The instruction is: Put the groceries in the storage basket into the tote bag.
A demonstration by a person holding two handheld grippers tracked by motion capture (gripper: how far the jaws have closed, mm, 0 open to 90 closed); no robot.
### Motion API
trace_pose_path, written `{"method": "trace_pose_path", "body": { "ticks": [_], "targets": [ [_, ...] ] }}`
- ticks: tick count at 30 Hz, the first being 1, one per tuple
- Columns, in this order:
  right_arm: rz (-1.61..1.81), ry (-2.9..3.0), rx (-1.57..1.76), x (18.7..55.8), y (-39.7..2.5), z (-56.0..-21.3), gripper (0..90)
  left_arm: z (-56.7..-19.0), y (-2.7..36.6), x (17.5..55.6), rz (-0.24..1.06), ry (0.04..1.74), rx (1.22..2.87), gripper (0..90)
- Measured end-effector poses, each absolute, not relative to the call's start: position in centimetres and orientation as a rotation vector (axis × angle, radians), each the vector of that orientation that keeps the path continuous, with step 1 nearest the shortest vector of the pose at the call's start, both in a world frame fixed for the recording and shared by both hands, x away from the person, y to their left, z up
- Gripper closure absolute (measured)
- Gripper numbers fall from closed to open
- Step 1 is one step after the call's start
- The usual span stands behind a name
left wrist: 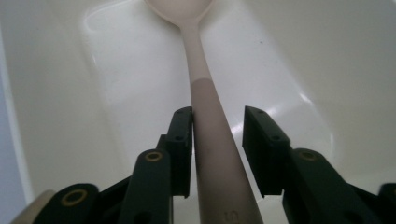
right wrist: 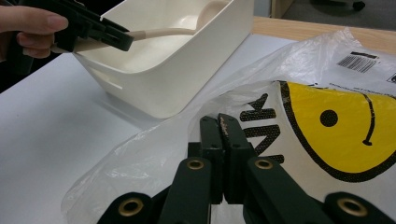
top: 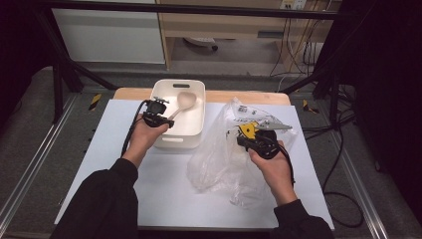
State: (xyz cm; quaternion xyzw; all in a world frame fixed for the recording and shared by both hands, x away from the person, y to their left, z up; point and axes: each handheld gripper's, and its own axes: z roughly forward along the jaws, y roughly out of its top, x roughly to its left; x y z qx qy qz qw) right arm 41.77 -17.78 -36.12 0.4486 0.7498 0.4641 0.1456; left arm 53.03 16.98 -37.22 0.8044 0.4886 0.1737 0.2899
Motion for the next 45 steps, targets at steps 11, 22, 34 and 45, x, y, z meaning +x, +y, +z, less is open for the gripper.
{"method": "trace_pose_path", "body": {
  "ticks": [11, 22, 34, 45],
  "targets": [
    [1.339, 2.157, 1.295, 41.8, -17.9, -36.1, 90.0, -36.9, 16.8, 52.6, 0.497, 1.279, 2.134, 70.9],
    [1.334, 2.166, 1.289, 41.9, -17.9, -36.2, 90.0, -33.6, 18.5, 50.0, 0.543, 1.192, 2.07, 70.9],
    [1.3, 2.185, 1.258, 42.1, -16.9, -34.6, 90.0, -30.5, 20.2, 43.6, 0.528, 1.023, 2.059, 70.9],
    [1.279, 2.198, 1.259, 42.7, -16.5, -32.5, 90.0, -29.8, 20.6, 39.0, 0.5, 0.892, 2.076, 70.9]
  ]
}}
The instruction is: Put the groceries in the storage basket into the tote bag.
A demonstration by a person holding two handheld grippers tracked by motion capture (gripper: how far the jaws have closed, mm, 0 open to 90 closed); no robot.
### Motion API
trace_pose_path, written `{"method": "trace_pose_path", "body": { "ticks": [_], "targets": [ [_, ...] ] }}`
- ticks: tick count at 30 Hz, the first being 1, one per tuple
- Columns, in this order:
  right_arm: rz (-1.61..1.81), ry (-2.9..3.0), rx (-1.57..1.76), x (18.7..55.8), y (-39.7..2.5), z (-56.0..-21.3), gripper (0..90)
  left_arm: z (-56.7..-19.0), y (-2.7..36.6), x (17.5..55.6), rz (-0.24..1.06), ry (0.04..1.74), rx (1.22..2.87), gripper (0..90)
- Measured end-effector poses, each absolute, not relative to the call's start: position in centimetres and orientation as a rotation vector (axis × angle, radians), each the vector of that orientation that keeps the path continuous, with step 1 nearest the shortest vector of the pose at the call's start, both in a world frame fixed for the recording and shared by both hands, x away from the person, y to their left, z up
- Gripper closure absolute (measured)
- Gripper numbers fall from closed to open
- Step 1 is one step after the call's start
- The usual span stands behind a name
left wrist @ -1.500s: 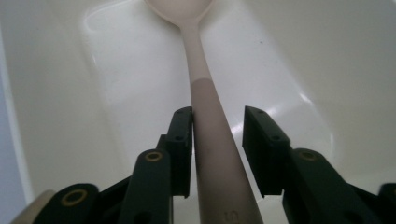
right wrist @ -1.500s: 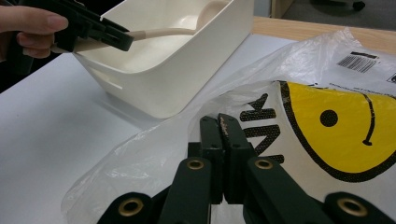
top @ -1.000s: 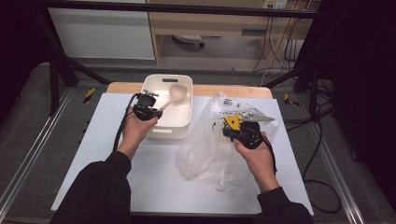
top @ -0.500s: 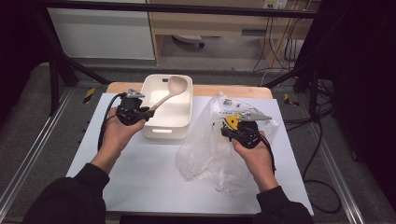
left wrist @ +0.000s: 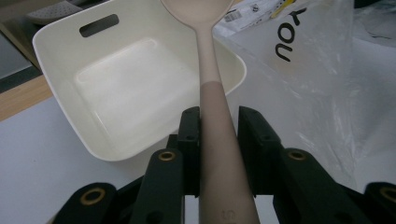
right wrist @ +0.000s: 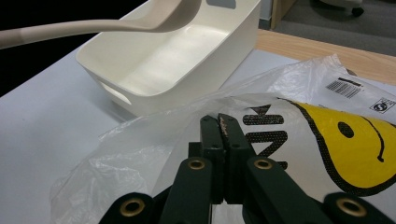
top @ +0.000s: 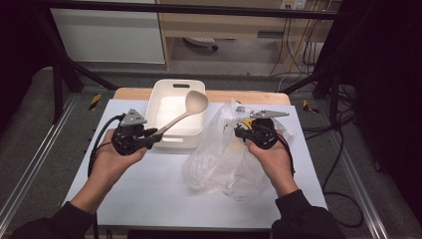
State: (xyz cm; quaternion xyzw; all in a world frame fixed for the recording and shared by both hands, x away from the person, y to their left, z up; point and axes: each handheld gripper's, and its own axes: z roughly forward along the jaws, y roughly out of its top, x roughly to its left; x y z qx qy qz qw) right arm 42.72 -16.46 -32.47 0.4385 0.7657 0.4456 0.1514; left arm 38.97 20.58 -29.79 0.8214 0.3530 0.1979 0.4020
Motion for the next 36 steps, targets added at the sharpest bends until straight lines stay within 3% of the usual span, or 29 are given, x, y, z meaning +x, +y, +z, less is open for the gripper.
{"method": "trace_pose_path", "body": {
  "ticks": [25, 36],
  "targets": [
    [1.269, 2.249, 1.267, 43.5, -15.6, -33.0, 90.0, -30.7, 21.9, 37.2, 0.425, 0.845, 2.094, 70.9],
    [1.268, 2.258, 1.257, 43.6, -15.6, -33.3, 90.0, -30.5, 22.0, 34.0, 0.382, 0.769, 2.11, 70.9]
  ]
}}
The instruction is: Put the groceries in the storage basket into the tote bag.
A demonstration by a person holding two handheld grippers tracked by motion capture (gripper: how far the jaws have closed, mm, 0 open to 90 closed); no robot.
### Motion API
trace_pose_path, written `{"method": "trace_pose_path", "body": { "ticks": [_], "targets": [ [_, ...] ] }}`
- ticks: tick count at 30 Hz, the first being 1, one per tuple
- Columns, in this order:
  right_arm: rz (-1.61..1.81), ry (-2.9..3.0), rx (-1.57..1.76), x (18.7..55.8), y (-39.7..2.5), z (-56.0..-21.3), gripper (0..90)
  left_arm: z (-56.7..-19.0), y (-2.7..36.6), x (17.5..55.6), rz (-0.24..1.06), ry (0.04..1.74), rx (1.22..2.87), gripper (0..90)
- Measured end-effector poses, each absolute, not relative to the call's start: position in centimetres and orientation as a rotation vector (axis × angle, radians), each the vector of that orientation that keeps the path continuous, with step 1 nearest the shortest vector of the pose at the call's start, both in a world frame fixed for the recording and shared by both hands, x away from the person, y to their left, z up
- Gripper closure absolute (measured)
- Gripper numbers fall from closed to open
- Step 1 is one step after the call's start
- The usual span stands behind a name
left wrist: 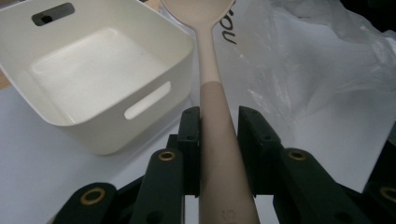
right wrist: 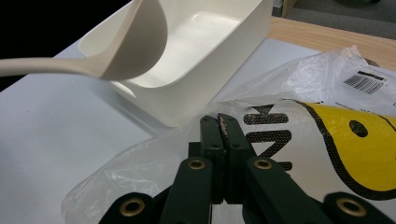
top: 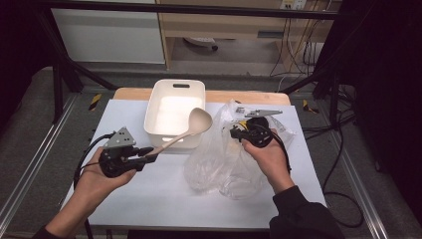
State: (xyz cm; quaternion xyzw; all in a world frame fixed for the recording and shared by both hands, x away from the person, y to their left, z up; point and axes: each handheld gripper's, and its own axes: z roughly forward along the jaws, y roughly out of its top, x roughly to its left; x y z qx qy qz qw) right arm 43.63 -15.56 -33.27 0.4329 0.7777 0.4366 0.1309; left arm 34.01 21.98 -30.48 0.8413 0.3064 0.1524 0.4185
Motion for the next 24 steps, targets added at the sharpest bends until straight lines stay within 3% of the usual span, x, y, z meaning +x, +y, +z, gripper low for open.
{"method": "trace_pose_path", "body": {
  "ticks": [24],
  "targets": [
    [1.23, 2.264, 1.296, 44.3, -15.2, -34.4, 90.0, -33.1, 20.1, 31.1, 0.272, 0.675, 2.17, 70.9]
  ]
}}
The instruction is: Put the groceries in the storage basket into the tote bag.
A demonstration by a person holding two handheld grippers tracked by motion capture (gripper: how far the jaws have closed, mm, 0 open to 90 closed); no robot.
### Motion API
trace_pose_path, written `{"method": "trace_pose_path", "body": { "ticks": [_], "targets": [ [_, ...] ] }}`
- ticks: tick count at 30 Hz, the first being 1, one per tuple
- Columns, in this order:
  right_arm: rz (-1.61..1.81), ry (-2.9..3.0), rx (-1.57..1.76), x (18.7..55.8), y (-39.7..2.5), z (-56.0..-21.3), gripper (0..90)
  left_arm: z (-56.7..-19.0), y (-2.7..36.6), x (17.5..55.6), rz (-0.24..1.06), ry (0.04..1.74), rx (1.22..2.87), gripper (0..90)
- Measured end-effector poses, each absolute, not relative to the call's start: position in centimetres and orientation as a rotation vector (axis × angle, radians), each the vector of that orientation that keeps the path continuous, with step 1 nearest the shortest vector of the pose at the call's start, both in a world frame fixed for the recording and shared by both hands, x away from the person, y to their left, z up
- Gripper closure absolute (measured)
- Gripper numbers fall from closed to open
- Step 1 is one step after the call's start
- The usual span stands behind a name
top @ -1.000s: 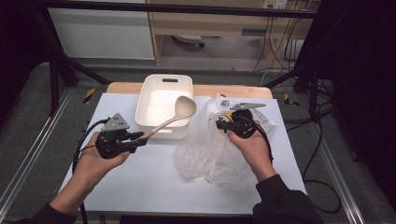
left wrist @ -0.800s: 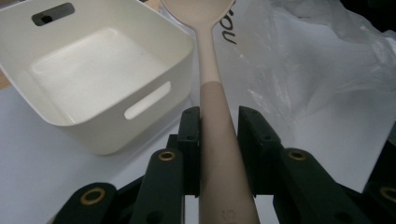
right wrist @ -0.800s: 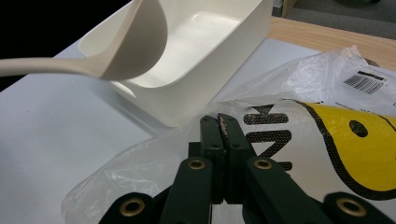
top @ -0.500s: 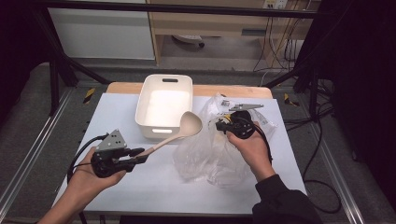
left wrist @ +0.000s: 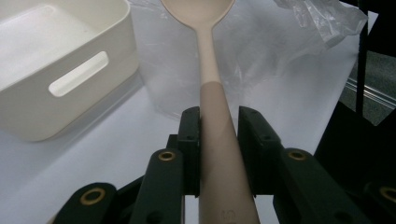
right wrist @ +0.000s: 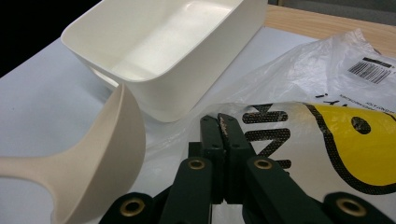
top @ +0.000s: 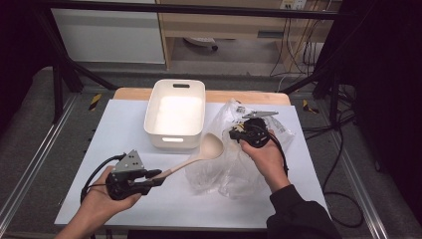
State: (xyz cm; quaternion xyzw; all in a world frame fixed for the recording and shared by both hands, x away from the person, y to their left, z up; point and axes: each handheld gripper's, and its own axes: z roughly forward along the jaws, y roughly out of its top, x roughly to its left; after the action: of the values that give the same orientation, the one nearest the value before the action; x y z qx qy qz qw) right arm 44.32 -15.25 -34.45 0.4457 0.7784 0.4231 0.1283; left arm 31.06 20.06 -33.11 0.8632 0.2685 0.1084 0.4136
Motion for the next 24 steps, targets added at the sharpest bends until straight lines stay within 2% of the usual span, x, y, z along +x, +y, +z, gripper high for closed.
{"method": "trace_pose_path", "body": {
  "ticks": [24],
  "targets": [
    [1.247, 2.235, 1.3, 44.3, -15.6, -34.2, 90.0, -35.0, 14.4, 30.5, 0.191, 0.589, 2.24, 70.9]
  ]
}}
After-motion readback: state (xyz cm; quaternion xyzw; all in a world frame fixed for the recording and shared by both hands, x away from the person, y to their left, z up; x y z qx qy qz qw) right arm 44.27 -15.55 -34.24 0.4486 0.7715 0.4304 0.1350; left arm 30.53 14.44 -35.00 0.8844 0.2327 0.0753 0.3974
